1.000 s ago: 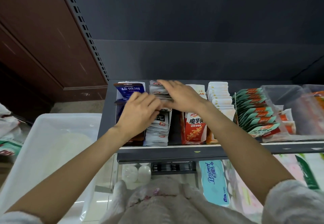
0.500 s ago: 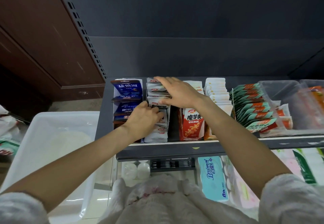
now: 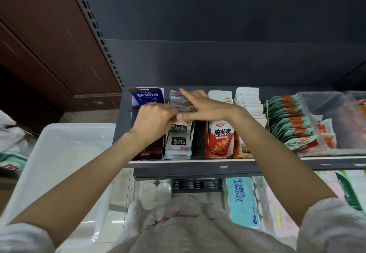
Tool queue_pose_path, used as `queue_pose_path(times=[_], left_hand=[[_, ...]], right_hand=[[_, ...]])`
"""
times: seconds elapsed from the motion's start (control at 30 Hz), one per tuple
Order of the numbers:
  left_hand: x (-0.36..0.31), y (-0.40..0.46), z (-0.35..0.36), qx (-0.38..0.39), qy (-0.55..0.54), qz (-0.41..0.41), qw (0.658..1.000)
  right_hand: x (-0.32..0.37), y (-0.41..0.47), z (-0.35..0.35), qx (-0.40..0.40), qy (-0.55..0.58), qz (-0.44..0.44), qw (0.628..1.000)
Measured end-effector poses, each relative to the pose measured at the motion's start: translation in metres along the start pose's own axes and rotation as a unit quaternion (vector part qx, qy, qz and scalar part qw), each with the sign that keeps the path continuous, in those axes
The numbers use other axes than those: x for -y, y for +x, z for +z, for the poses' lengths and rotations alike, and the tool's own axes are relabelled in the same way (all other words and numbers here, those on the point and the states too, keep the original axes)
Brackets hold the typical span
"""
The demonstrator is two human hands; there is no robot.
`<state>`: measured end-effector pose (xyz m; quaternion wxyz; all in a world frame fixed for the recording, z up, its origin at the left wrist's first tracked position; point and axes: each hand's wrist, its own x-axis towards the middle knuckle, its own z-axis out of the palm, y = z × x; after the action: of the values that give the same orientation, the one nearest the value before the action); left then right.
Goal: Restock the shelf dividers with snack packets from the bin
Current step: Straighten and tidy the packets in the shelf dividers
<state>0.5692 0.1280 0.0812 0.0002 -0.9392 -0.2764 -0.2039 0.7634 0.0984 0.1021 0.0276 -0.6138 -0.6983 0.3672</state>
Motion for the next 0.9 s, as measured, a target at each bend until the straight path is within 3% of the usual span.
queue_pose_path(times=[0.07, 0.17, 0.27, 0.33, 0.43, 0.5, 0.63, 0.77, 0.9], left_hand=[[0.000, -0.001, 0.003, -0.006, -0.008, -0.010, 1.000], [-0.001, -0.003, 0.003, -0.041, -0.011, -0.015, 0.999], [-0.008, -0.015, -0.001, -0.053, -0.038, 0.041, 0.997], [-0.016, -0.026, 0.000, 0.051, -0.048, 0.096, 0.993], [-0.024, -0.031, 0.004, 0.305, 0.033, 0.082, 0.948], [-0.028, -0.027, 0.006, 0.356, 0.078, 0.092, 0.927], [-0.042, -0.020, 0.005, 0.349, 0.139, 0.071, 0.924], [-0.047, -0.023, 0.004, 0.301, 0.131, 0.026, 0.944], [-0.023, -0.019, -0.006, 0.195, 0.109, 0.003, 0.975]], right_hand=[[0.000, 0.000, 0.007, -0.018, -0.052, -0.016, 0.998], [-0.004, 0.006, 0.017, -0.115, -0.097, -0.035, 0.988], [-0.008, 0.009, 0.018, -0.135, -0.097, -0.050, 0.985], [-0.010, 0.010, 0.018, -0.137, -0.096, -0.053, 0.984], [-0.010, 0.011, 0.018, -0.135, -0.103, -0.054, 0.984], [-0.010, 0.011, 0.018, -0.129, -0.106, -0.052, 0.985], [-0.011, 0.011, 0.017, -0.121, -0.099, -0.052, 0.986], [-0.013, 0.011, 0.014, -0.129, -0.118, -0.061, 0.983], [-0.013, 0.013, 0.012, -0.147, -0.130, -0.070, 0.978]])
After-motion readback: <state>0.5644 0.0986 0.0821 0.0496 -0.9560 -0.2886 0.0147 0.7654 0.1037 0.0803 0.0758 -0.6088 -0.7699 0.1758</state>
